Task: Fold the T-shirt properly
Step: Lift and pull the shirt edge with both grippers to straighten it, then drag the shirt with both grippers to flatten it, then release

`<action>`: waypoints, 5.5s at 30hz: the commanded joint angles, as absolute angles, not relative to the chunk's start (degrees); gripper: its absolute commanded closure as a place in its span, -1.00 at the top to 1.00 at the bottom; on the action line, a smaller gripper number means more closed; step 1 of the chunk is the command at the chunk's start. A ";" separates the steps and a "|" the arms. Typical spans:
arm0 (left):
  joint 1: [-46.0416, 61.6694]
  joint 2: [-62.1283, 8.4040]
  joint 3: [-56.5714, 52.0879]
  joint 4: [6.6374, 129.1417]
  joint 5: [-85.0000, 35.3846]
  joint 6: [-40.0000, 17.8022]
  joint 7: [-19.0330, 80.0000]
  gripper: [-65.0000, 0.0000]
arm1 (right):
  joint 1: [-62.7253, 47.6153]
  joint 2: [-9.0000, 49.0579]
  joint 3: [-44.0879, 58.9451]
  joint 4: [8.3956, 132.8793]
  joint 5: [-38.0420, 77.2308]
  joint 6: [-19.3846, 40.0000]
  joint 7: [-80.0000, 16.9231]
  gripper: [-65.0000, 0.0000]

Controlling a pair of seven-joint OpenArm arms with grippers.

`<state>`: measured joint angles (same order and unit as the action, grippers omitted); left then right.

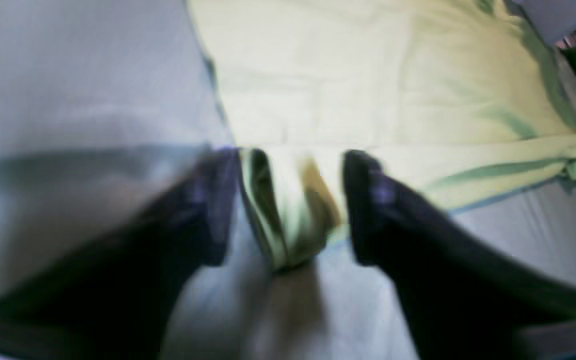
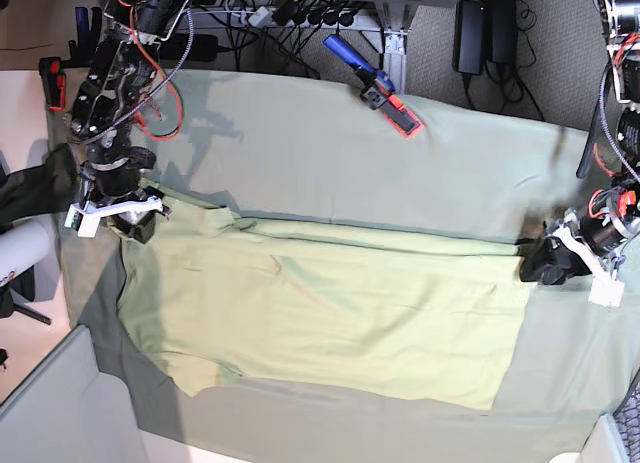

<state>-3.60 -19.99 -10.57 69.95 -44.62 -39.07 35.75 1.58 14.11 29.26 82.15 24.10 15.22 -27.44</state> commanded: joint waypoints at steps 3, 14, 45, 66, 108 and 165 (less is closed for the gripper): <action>-4.62 -20.86 -10.85 70.28 -45.74 -40.00 34.52 0.20 | 2.52 14.59 29.45 83.02 24.64 16.51 -25.52 0.37; -4.08 -24.18 -20.16 72.58 -60.53 -40.00 45.98 0.20 | 2.04 14.55 44.14 83.55 27.77 16.47 -32.64 0.36; 0.30 -19.09 -20.47 71.92 -58.78 -40.00 43.55 0.20 | 2.50 8.40 39.62 74.17 34.81 17.45 -33.26 0.36; -4.93 -14.24 -13.54 69.17 -49.01 -34.89 37.45 0.20 | 2.33 8.40 39.62 74.17 34.76 17.85 -33.50 0.36; 1.76 -21.74 -13.54 81.58 -54.28 -40.00 45.36 -1.00 | -6.83 12.93 39.77 89.10 38.48 18.70 -39.99 -1.00; 24.93 -22.24 -23.29 99.04 -61.34 -40.00 49.54 -0.29 | -24.47 14.76 44.14 99.63 37.85 18.65 -40.99 0.06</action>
